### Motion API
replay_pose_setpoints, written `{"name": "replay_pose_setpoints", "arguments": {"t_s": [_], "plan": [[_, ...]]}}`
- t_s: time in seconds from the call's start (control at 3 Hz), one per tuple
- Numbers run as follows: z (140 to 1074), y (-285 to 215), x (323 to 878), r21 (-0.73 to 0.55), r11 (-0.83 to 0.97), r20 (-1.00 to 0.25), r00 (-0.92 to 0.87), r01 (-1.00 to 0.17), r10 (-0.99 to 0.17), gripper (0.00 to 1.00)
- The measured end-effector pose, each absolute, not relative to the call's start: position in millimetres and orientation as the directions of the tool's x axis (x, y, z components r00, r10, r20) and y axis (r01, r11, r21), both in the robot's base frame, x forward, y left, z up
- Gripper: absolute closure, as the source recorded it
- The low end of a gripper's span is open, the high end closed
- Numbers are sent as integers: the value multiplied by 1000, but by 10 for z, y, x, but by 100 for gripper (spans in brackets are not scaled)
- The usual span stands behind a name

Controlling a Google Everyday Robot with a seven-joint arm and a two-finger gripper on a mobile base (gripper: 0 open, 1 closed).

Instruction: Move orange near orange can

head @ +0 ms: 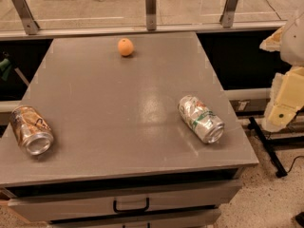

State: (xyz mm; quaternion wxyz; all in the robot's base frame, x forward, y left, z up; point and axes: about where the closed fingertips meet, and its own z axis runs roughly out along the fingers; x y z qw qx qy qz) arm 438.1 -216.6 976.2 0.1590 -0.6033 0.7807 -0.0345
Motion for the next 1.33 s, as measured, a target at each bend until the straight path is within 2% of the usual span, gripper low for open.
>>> {"name": "replay_pose_setpoints", "arguments": {"t_s": [0.33, 0.67, 1.33], "plan": [[9763, -2166, 4382, -246, 270, -207, -221, -931, -953, 0], [9690, -1970, 4624, -258, 236, -254, -170, -937, -952, 0], [9522, -879, 5643, -344, 82, -400, 67, -935, -914, 0]]}}
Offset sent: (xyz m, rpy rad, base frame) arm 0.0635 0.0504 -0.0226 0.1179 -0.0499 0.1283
